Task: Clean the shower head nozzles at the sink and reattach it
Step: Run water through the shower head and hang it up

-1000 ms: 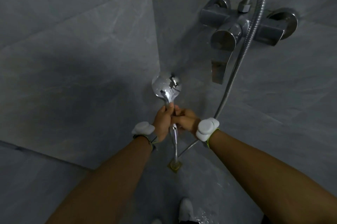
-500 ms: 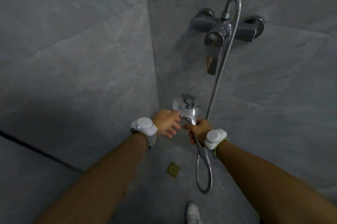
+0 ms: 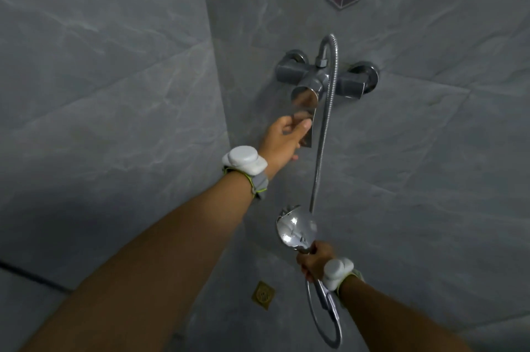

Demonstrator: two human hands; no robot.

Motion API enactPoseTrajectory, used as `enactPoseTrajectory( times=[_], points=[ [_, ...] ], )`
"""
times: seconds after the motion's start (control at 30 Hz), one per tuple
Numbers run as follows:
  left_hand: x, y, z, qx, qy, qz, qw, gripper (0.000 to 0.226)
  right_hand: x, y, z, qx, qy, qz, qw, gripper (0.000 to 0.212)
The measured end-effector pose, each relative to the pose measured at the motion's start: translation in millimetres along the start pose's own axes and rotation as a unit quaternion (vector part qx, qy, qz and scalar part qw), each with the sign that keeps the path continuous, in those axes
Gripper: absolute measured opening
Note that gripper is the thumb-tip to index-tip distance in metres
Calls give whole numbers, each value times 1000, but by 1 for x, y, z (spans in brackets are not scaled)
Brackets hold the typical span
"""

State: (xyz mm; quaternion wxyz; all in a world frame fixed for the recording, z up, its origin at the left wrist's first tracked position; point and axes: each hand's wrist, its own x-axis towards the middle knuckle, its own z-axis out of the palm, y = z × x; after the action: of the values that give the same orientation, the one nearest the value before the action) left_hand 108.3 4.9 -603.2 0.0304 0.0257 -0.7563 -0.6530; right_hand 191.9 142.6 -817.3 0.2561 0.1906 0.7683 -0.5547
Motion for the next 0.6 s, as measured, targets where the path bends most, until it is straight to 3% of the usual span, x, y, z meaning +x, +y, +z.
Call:
enactPoseTrajectory(
  times=[0.1,0.27,0.6],
  points=[
    [5,-3,7,13,-42,-9,999,22,8,9,-6,-18,10,3,1000,20],
    [3,-11,5,-75,-70,-33,994,16,20,9,-12,-56,-10,21,998,27],
    [-4,-6,-3,-55,-33,4,998,21,16,14,-5,-122,-17,6,992,25]
  ],
)
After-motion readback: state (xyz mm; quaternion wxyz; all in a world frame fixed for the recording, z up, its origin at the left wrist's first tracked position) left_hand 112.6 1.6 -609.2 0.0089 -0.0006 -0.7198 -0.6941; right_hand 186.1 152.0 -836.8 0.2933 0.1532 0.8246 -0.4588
